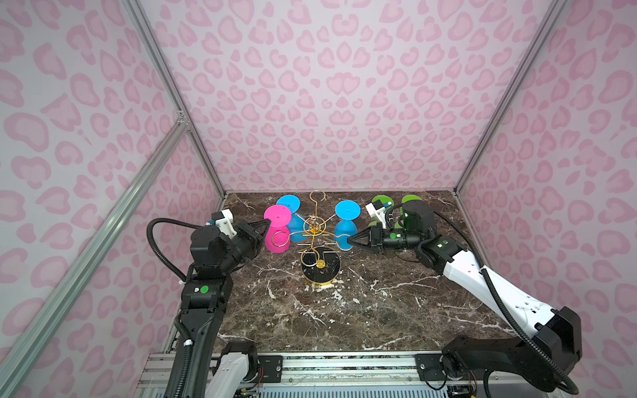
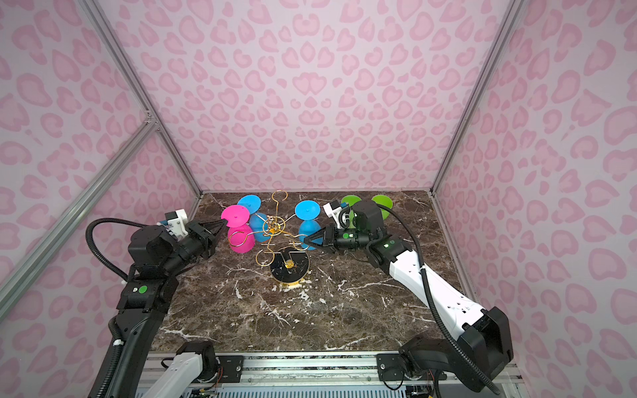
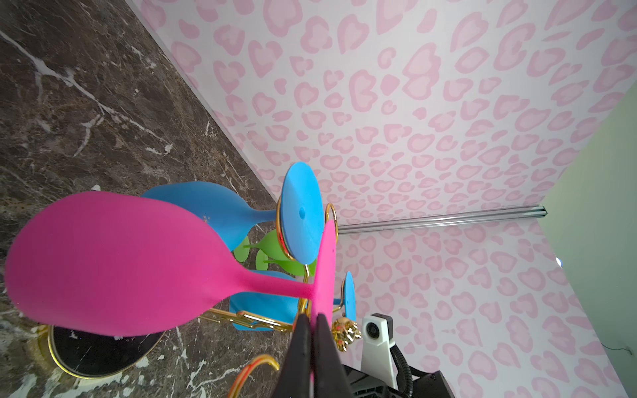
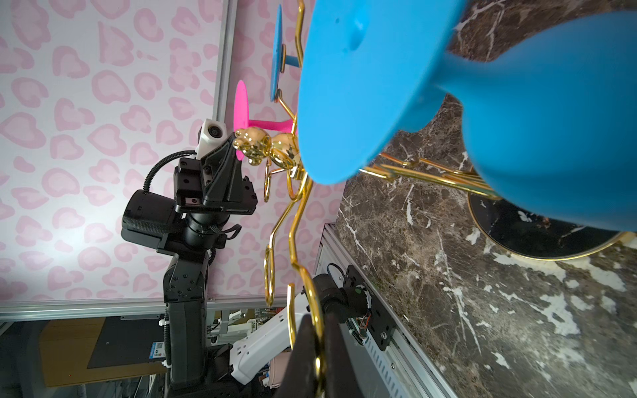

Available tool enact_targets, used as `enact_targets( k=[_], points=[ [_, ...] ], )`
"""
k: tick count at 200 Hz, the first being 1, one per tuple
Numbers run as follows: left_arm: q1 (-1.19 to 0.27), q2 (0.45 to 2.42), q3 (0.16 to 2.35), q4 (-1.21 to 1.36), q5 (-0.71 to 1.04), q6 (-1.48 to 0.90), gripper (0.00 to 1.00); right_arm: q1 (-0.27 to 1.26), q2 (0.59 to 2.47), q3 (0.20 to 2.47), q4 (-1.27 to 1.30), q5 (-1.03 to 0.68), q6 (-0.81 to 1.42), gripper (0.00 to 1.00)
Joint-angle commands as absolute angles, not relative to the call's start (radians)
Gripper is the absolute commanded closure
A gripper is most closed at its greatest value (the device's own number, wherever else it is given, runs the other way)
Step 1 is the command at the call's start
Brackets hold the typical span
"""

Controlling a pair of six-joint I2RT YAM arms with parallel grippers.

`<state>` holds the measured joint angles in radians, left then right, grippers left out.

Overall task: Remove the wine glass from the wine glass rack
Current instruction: 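Pull the magenta glass base off the hook toward the robot with the left gripper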

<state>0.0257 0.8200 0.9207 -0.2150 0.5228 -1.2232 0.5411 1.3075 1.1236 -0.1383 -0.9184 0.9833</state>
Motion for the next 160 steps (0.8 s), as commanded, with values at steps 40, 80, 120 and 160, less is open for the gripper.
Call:
enact_targets(
  k=[40, 80, 120, 160],
  points=[
    [0.074, 0.793, 0.915, -0.213, 0.564, -1.203, 0.97, 0.539, 1.318, 1.140, -0.015, -0.904, 0.943, 1.00],
    [0.098, 0.774, 0.905, -0.232, 0.590, -1.187, 0.97, 0.537, 1.321, 1.146, -0.013, -0.897, 0.946, 1.00],
    [0.107, 0.752, 0.872, -0.243, 0.626, -1.185, 0.97, 0.534, 1.323, 1.149, -0.008, -0.890, 0.951, 1.00],
    [0.110, 0.750, 0.895, -0.259, 0.675, -1.169, 0.97, 0.534, 1.332, 1.152, -0.002, -0.887, 0.956, 1.00]
  ],
)
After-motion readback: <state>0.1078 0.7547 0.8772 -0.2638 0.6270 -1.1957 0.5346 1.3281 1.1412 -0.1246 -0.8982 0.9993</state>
